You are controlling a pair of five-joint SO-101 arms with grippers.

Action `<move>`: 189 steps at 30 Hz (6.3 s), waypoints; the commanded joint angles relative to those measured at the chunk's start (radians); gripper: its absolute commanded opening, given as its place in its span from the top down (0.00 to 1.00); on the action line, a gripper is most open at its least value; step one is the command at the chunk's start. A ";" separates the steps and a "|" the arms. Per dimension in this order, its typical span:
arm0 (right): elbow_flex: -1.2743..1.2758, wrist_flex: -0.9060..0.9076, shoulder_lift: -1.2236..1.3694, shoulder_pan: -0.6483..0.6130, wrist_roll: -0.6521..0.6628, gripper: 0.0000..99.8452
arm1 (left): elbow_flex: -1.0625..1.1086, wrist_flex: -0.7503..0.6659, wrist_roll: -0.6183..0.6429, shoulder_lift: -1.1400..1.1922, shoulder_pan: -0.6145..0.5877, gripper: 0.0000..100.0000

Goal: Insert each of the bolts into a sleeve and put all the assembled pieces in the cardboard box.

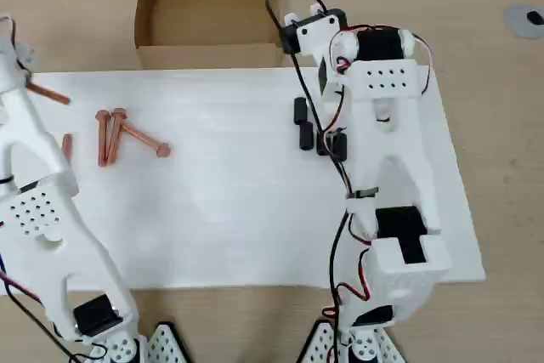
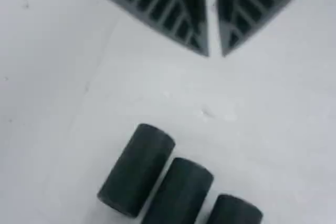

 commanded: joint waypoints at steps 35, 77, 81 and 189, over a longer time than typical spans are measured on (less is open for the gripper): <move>-0.524 -0.121 0.547 -0.050 -0.031 0.90 | 1.204 -0.135 -0.637 -1.107 0.207 0.99; -0.834 0.012 0.760 -0.131 -0.150 0.81 | 2.143 -0.443 -0.632 -1.988 0.206 0.99; -0.834 0.011 0.762 -0.166 -0.161 0.81 | 2.143 -0.443 -0.632 -1.988 0.206 0.99; 0.860 -0.198 -1.655 0.030 -0.258 0.99 | 2.167 -0.519 -0.463 -2.437 0.496 0.99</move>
